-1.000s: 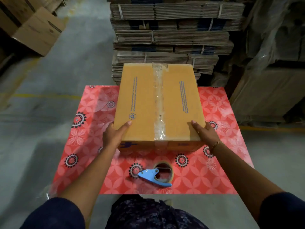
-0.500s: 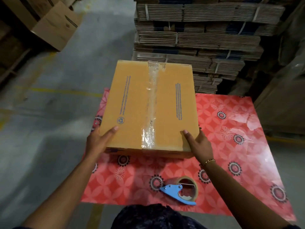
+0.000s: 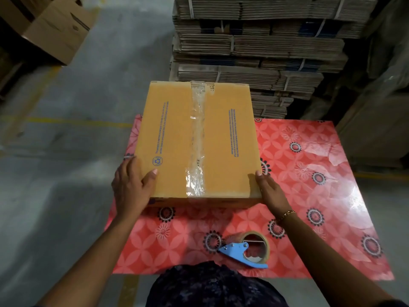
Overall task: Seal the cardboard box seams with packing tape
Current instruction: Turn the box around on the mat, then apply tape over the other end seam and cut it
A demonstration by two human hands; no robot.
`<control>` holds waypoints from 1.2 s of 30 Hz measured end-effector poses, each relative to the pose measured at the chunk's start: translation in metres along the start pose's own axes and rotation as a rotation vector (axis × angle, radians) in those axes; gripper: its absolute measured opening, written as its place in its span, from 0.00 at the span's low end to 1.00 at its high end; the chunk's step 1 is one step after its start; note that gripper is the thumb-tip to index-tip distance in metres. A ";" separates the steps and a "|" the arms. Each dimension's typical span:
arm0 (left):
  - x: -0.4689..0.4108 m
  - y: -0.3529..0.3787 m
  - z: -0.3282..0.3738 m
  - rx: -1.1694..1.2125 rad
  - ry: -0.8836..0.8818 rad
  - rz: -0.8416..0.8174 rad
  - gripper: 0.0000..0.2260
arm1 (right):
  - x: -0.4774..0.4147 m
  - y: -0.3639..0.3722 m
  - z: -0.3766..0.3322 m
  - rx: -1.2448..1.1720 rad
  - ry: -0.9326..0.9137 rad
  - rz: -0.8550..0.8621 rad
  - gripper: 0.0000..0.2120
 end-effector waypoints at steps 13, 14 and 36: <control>0.123 0.056 0.149 0.149 0.633 -0.205 0.12 | 0.062 -0.032 0.124 0.386 0.190 -0.129 0.23; 0.130 0.059 0.150 0.149 0.618 -0.224 0.12 | 0.069 -0.029 0.131 0.416 0.209 -0.133 0.25; 0.200 0.061 0.091 0.619 -0.690 -0.804 0.13 | 0.078 -0.042 0.035 0.069 -0.240 -0.383 0.08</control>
Point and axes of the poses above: each hand's wrist, its own x-axis away from the middle knuckle, its own y-axis out of the palm, z = x × y, the point moved 5 cm from there along -x, towards the middle knuckle, and after that the axes turned 3 degrees about -y, right-handed, at the moved point
